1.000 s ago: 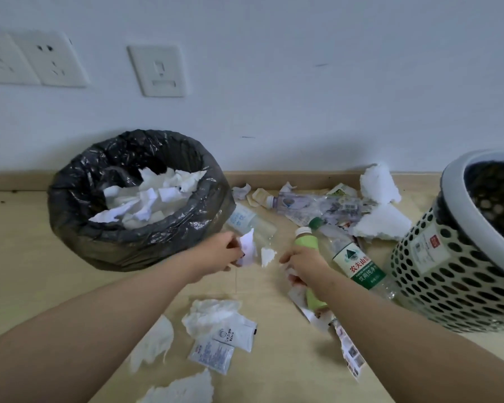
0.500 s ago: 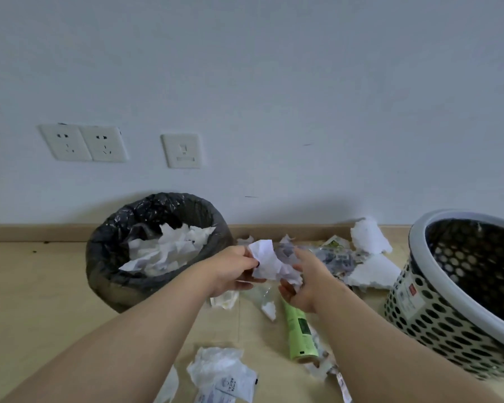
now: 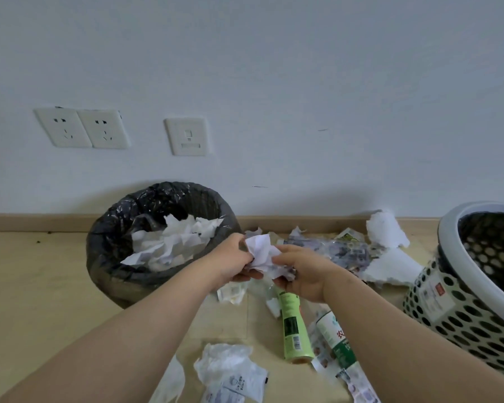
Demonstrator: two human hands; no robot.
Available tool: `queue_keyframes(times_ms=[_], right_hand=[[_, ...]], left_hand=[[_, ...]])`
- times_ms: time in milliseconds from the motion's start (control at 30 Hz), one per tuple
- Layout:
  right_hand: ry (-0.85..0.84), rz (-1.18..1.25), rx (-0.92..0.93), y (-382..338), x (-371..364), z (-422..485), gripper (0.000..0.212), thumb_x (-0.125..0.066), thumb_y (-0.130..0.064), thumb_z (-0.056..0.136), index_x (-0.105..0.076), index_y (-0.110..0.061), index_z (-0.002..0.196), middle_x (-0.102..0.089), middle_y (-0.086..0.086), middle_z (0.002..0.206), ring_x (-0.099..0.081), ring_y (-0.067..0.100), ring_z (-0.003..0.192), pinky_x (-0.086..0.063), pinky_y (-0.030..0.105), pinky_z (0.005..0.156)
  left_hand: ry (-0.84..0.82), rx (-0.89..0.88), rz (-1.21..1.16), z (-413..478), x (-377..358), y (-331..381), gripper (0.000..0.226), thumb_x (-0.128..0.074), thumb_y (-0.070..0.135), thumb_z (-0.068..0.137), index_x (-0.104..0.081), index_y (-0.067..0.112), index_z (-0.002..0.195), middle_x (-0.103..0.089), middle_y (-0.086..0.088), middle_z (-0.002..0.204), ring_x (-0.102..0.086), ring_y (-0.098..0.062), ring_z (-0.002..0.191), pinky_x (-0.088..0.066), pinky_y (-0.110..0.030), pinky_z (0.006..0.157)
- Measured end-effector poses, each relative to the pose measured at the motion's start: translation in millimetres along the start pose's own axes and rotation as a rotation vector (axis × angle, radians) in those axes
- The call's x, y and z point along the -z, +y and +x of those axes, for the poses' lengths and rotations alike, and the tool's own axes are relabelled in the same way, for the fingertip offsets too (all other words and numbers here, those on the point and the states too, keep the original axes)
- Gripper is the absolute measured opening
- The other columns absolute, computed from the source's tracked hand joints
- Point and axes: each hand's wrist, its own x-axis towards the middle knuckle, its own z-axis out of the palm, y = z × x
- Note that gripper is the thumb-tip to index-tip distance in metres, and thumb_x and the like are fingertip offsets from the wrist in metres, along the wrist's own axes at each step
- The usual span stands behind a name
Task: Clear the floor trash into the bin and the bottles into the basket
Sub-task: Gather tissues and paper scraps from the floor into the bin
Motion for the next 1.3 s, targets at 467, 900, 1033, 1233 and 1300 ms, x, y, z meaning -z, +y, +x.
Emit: queue_keyframes(times_ms=[467, 900, 1033, 1233, 1300], right_hand=[[0.322, -0.118, 0.252, -5.4, -15.8, 12.2, 0.015, -0.053, 0.0, 0.087, -0.052, -0.014, 0.083, -0.052, 0.01, 0.081, -0.043, 0.02, 0.065, -0.038, 0.025, 0.048], [0.226, 0.075, 0.289, -10.1, -57.8, 12.0, 0.012, -0.048, -0.008, 0.095, -0.053, -0.009, 0.085, -0.054, 0.009, 0.074, -0.048, 0.018, 0.06, -0.044, 0.027, 0.06], [0.315, 0.095, 0.264, -11.4, -61.3, 16.6, 0.014, -0.046, -0.007, 0.094, -0.052, -0.009, 0.083, -0.046, 0.007, 0.063, -0.032, 0.015, 0.051, -0.033, 0.025, 0.051], [0.277, 0.154, 0.242, -20.0, -82.9, 21.0, 0.014, -0.037, 0.003, 0.093, -0.047, -0.007, 0.089, -0.046, 0.009, 0.07, -0.04, 0.016, 0.054, -0.031, 0.025, 0.049], [0.15, 0.253, 0.219, -23.1, -99.8, 23.5, 0.011, -0.04, 0.0, 0.094, -0.05, -0.004, 0.097, -0.049, 0.016, 0.076, -0.05, 0.022, 0.062, -0.042, 0.027, 0.054]], left_hand=[[0.449, -0.042, 0.233, 3.5, 23.9, 2.9, 0.024, -0.037, 0.012, 0.091, -0.056, 0.005, 0.079, -0.054, -0.005, 0.057, -0.051, -0.021, 0.054, -0.044, -0.03, 0.057], [0.352, -0.207, 0.201, 0.5, 29.0, -1.1, 0.027, -0.044, 0.028, 0.096, -0.046, 0.006, 0.081, -0.044, -0.005, 0.07, -0.04, -0.016, 0.06, -0.031, -0.027, 0.056], [0.509, -0.185, 0.16, 2.1, 43.8, -4.4, 0.018, -0.041, 0.02, 0.095, -0.04, 0.011, 0.08, -0.038, -0.003, 0.069, -0.035, -0.018, 0.06, -0.026, -0.029, 0.053], [0.75, -0.039, 0.033, 5.6, 78.3, -13.3, 0.015, -0.032, 0.006, 0.093, -0.044, 0.014, 0.1, -0.046, -0.007, 0.079, -0.043, -0.023, 0.068, -0.029, -0.028, 0.054], [0.788, 0.007, -0.087, 5.6, 87.4, -12.7, 0.028, -0.032, 0.001, 0.092, -0.047, 0.012, 0.111, -0.047, -0.007, 0.08, -0.046, -0.022, 0.066, -0.034, -0.027, 0.057]])
